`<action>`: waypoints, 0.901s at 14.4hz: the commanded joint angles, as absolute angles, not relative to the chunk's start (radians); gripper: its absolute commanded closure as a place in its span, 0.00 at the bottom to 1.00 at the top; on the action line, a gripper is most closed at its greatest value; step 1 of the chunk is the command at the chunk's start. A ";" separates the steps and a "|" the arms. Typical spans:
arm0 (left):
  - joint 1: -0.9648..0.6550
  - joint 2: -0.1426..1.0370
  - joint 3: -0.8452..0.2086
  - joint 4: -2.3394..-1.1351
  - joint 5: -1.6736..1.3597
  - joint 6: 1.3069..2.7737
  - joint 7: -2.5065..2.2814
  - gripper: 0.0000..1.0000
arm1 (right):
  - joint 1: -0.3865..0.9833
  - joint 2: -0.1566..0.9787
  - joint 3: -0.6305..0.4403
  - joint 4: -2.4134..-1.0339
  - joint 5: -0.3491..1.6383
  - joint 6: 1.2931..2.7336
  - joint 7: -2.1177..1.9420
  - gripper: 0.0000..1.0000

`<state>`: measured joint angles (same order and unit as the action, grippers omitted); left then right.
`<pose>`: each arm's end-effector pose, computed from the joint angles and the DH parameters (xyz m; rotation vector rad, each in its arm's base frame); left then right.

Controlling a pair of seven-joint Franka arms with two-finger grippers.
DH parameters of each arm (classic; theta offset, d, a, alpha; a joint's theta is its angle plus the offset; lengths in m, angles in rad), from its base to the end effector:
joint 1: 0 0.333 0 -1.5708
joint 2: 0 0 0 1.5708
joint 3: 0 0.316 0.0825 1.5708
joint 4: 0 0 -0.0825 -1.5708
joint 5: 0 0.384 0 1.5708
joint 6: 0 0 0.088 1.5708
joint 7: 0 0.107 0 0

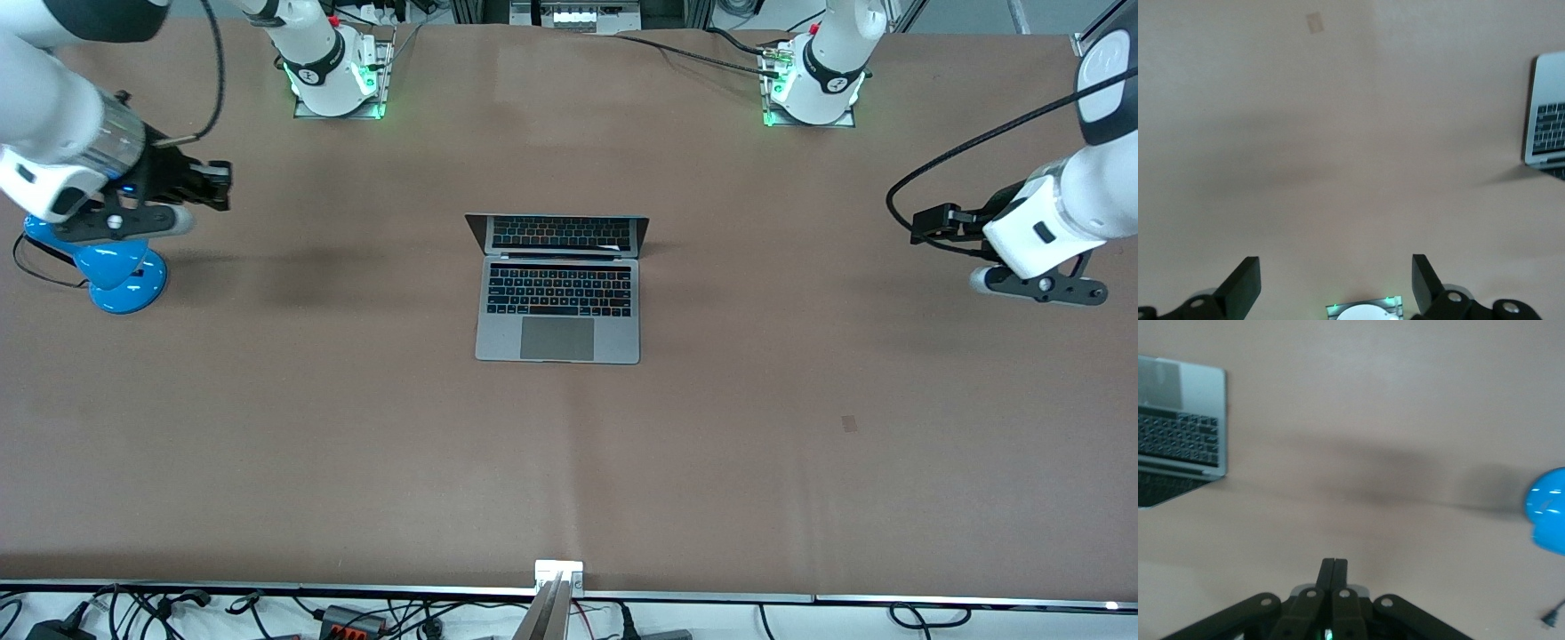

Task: Close laptop with both arms from behind
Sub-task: 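Move the right gripper and the left gripper toward the laptop screen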

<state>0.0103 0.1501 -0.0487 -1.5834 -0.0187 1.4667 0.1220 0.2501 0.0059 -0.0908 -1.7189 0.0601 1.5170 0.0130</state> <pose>0.5773 -0.0226 0.5260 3.0674 -0.2463 -0.4106 0.5326 0.0925 0.5485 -3.0748 -0.2206 0.3282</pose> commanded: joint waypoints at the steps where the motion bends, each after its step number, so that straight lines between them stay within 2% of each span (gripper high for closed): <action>1: 0.009 0.161 -0.043 -1.552 -0.038 1.425 0.175 0.62 | 0.274 0.012 -0.097 -1.756 0.092 1.503 0.056 1.00; 2: 0.006 0.164 -0.044 -1.555 -0.038 1.407 0.161 0.82 | 0.293 0.009 -0.097 -1.776 0.094 1.503 0.073 1.00; 3: 0.005 0.169 -0.051 -1.555 -0.044 1.402 0.146 0.89 | 0.302 0.003 -0.097 -1.798 0.095 1.505 0.081 1.00; 8: 0.015 0.215 -0.052 -1.604 -0.225 1.362 0.144 0.96 | 0.336 0.002 -0.097 -1.822 0.104 1.505 0.109 1.00; 13: -0.001 0.163 -0.060 -1.773 -0.480 1.355 0.135 0.99 | 0.365 0.002 -0.097 -1.871 0.218 1.506 0.183 1.00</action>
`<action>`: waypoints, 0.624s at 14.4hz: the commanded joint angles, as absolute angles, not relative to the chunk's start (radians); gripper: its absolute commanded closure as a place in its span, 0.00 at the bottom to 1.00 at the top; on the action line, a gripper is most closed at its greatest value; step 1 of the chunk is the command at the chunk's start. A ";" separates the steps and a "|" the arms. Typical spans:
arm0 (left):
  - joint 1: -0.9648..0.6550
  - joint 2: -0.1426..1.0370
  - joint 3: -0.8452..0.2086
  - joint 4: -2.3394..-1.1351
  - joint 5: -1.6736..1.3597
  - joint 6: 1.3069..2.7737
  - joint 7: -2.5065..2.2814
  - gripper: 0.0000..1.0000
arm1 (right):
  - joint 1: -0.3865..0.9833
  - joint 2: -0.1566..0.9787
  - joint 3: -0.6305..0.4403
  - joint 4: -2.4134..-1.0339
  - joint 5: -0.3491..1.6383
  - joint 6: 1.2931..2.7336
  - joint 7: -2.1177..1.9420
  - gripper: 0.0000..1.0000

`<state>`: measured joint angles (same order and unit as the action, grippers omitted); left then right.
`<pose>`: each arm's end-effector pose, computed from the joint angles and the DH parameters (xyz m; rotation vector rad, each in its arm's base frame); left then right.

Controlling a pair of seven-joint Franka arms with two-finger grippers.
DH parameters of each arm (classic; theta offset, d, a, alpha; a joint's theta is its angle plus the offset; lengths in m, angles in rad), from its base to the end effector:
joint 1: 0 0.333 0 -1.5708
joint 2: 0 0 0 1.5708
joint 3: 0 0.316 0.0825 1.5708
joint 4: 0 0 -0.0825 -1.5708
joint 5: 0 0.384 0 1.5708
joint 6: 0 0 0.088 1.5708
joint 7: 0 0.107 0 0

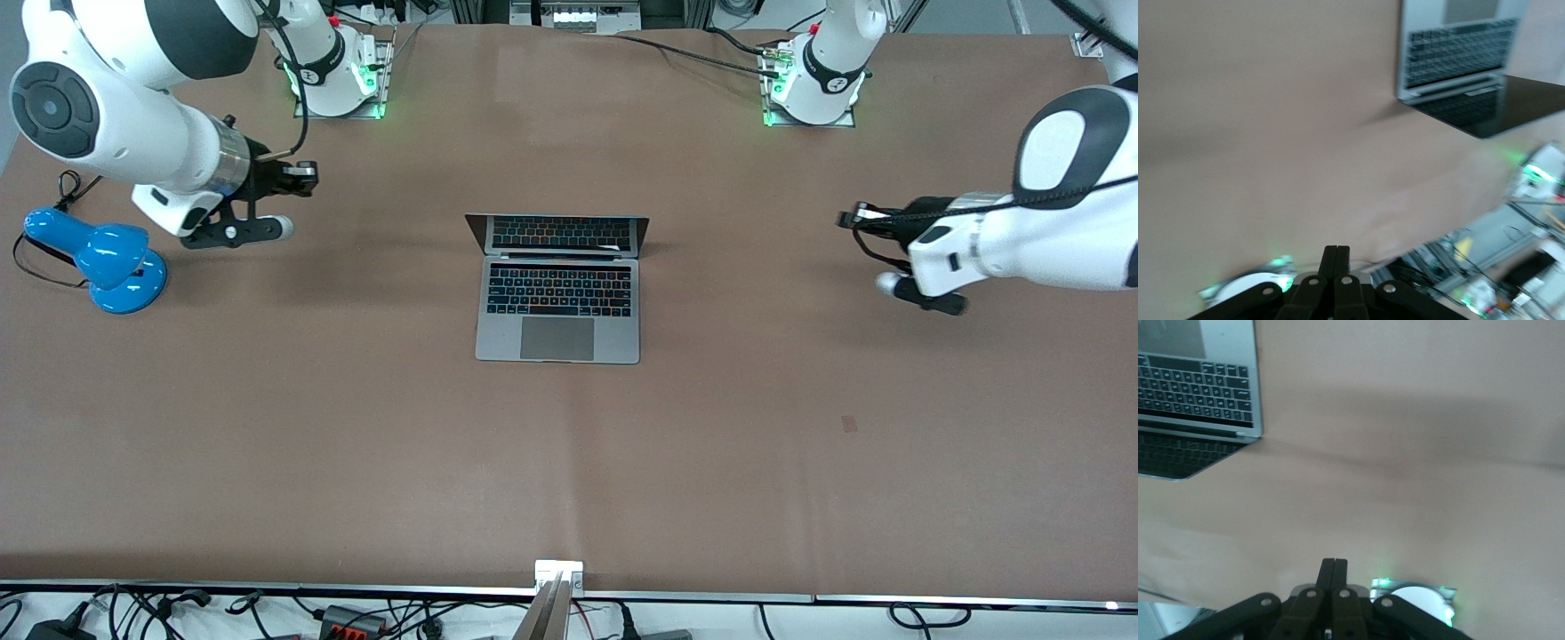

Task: Close laptop with both arms from behind
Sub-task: 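Move the right gripper and the left gripper toward the laptop screen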

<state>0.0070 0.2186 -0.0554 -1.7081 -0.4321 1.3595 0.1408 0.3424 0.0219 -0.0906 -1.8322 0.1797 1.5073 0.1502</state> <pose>0.5554 -0.0765 0.4410 2.5660 -0.2036 -0.7219 0.5063 0.1513 0.4902 -2.9817 -0.1212 0.5655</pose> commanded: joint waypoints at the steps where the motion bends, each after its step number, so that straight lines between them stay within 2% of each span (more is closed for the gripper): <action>1: -0.003 0.144 -0.087 -1.798 -0.491 1.353 0.133 0.99 | 0.394 -0.002 -0.097 -1.890 0.221 1.508 0.186 1.00; 4: -0.003 0.057 -0.165 -1.935 -0.512 1.397 0.132 0.99 | 0.492 0.008 -0.097 -1.908 0.230 1.522 0.262 1.00; 8: -0.003 -0.037 -0.258 -2.086 -0.574 1.501 0.123 0.99 | 0.635 0.029 -0.097 -1.942 0.267 1.656 0.438 1.00; 9: -0.002 -0.044 -0.302 -2.123 -0.606 1.566 0.120 0.99 | 0.661 0.049 -0.097 -1.942 0.278 1.684 0.484 1.00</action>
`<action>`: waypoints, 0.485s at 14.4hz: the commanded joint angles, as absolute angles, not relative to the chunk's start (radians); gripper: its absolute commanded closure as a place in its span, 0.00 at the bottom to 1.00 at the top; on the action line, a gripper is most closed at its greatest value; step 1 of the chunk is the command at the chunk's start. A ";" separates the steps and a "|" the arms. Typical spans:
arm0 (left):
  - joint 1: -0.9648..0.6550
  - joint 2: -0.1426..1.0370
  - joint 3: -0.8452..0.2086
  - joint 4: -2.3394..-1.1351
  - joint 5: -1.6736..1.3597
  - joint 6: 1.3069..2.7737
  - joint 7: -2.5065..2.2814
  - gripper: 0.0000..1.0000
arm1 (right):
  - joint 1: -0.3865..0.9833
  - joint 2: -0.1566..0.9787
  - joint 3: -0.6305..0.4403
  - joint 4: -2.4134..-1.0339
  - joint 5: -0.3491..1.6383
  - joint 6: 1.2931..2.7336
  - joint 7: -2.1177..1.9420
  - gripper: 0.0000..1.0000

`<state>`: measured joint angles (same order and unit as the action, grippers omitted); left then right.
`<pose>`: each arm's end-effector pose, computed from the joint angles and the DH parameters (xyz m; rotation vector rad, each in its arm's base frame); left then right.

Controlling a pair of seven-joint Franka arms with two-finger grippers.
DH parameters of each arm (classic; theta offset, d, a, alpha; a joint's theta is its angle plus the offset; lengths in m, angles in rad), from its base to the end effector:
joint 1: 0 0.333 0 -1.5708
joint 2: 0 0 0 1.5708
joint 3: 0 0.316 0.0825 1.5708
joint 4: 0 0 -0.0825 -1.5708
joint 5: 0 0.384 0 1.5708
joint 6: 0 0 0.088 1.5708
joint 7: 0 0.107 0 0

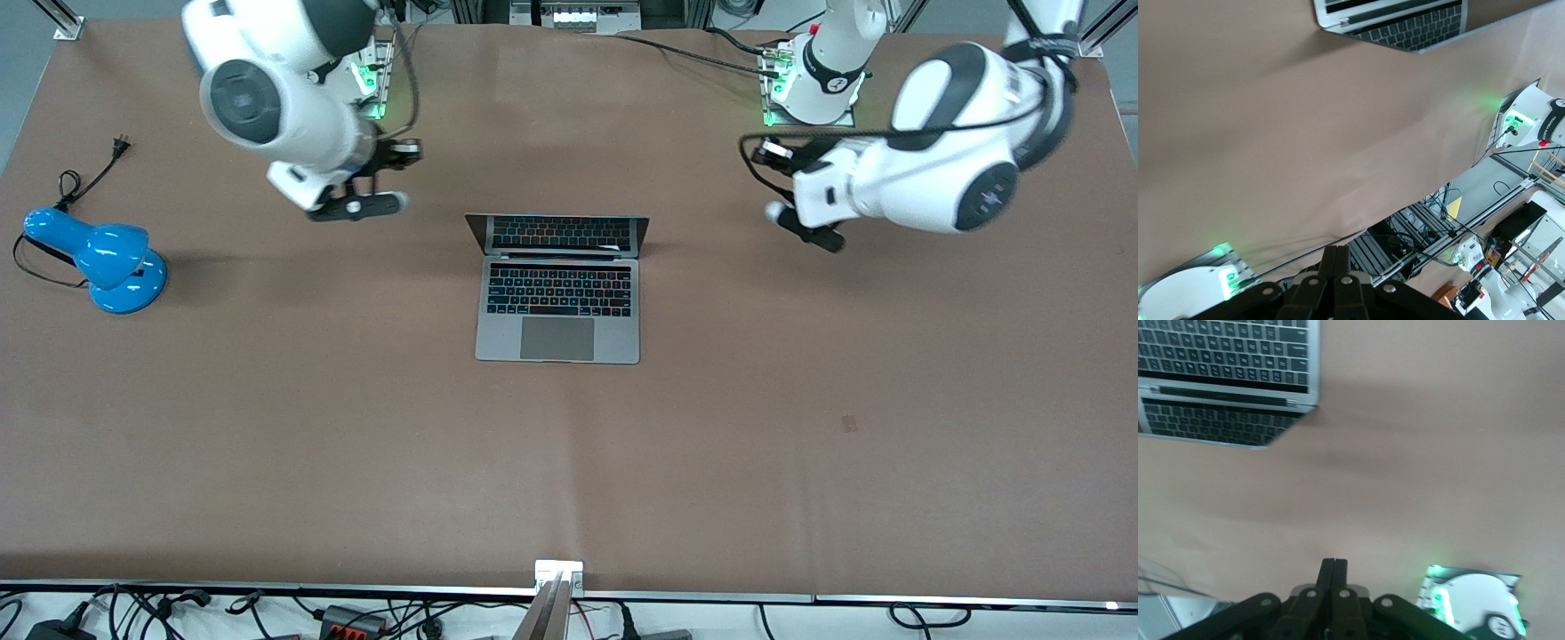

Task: Close laptop with both arms from behind
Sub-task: 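Move the right gripper and the left gripper toward the laptop screen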

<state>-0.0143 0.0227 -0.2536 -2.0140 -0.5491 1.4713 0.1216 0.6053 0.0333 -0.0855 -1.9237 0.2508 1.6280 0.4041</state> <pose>0.4609 -0.1883 0.4266 2.4943 -0.3572 -0.7826 0.4470 0.2853 0.4511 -3.0075 -0.0889 0.6118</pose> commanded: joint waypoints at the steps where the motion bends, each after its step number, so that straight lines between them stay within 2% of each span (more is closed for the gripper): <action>1: 0.003 -0.046 -0.343 -2.149 -0.638 1.622 0.104 0.99 | 0.693 0.075 -0.097 -1.942 0.302 1.713 0.514 1.00; 7: -0.003 -0.038 -0.557 -2.273 -0.764 1.946 0.021 0.99 | 0.753 0.198 -0.097 -1.942 0.368 1.815 0.551 1.00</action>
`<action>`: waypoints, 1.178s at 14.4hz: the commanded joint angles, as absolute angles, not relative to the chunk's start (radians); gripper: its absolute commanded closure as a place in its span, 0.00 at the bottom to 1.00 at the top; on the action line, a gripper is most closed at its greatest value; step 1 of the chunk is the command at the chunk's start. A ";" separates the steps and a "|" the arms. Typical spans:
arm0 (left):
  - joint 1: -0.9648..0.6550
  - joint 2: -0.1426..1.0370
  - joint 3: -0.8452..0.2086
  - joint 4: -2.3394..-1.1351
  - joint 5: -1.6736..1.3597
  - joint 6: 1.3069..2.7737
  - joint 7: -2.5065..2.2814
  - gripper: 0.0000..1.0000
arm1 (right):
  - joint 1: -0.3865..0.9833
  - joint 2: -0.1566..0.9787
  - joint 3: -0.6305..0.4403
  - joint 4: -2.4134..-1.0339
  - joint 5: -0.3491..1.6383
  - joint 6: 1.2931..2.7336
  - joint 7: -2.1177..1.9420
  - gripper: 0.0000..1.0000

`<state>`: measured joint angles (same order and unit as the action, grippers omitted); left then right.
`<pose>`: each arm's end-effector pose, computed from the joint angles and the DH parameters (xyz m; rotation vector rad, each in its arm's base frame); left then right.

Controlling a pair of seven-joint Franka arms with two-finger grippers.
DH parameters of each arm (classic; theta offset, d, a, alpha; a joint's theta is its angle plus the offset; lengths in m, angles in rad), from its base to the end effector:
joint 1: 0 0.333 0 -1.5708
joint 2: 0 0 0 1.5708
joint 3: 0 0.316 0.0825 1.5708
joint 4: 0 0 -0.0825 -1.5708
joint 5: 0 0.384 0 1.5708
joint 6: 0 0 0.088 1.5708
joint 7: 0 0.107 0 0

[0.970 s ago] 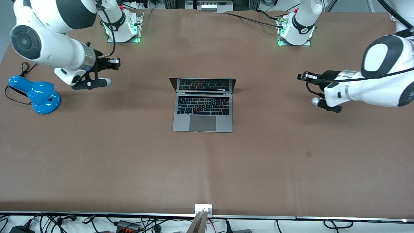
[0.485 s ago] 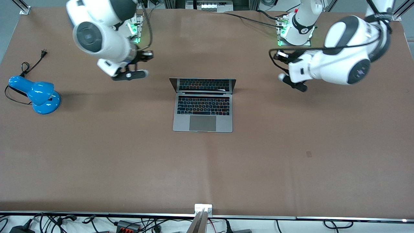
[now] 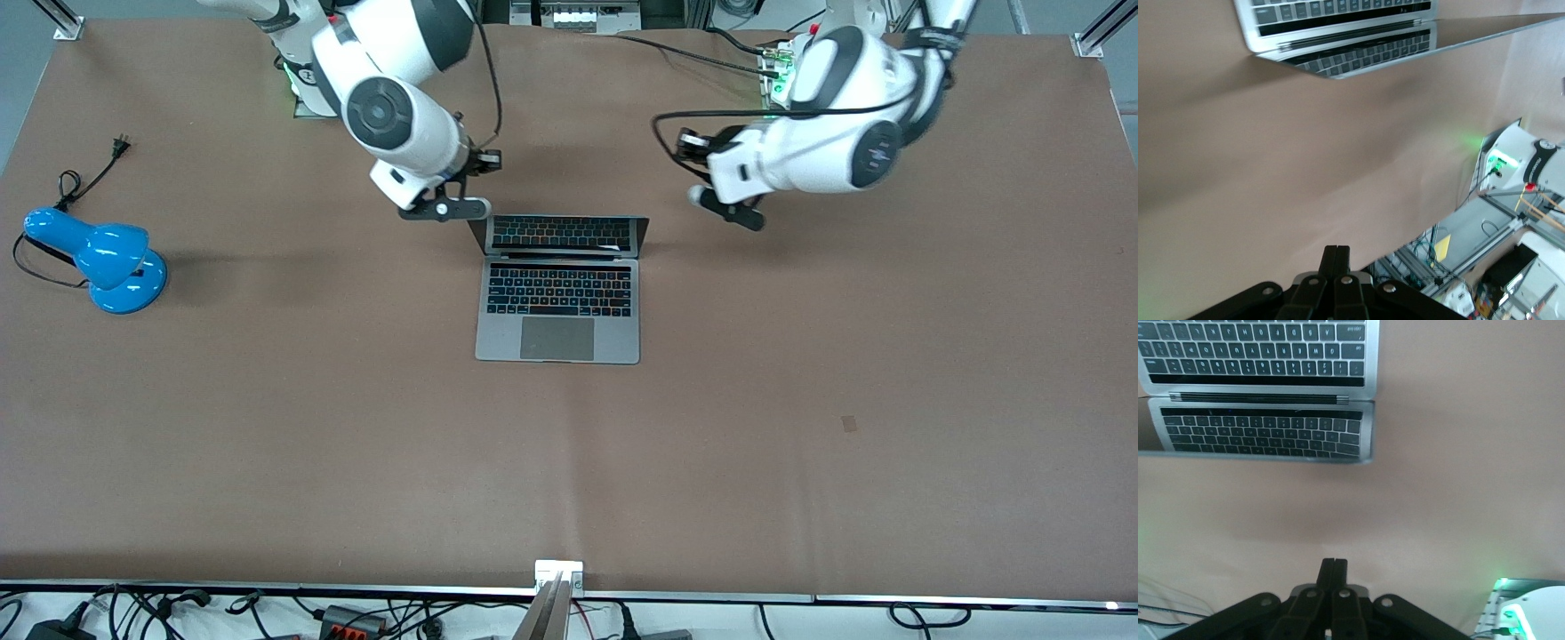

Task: Close laptop with both arms from behind
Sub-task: 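Lower the right gripper and the left gripper onto the screen's back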

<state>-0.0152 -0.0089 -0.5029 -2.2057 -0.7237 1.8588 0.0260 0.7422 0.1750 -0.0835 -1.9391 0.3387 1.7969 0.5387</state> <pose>0.4073 -0.2915 0.3765 2.5110 -0.2615 -0.6195 0.4250 0.3662 0.3768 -3.0000 0.0159 0.6515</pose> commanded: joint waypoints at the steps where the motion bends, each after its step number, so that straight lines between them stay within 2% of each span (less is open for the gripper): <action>1: -0.003 -0.032 -0.581 -2.279 -0.767 1.983 0.021 0.99 | 0.753 0.202 -0.097 -1.942 0.373 1.821 0.551 1.00; 8: -0.008 0.133 -0.670 -2.283 -0.808 2.330 0.035 0.99 | 0.745 0.245 -0.098 -1.937 0.396 1.868 0.546 1.00; 13: 0.003 0.193 -0.670 -2.264 -0.808 2.430 0.106 0.99 | 0.736 0.271 -0.100 -1.914 0.396 1.933 0.548 1.00; 17: 0.003 0.262 -0.667 -2.200 -0.807 2.476 0.120 0.99 | 0.733 0.285 -0.103 -1.898 0.396 1.989 0.549 1.00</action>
<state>-0.0032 0.2057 -0.6590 -2.2503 -0.7841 2.4498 0.0824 0.7377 0.2702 -0.1017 -1.9206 0.3760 1.9707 0.5390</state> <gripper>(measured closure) 0.987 0.991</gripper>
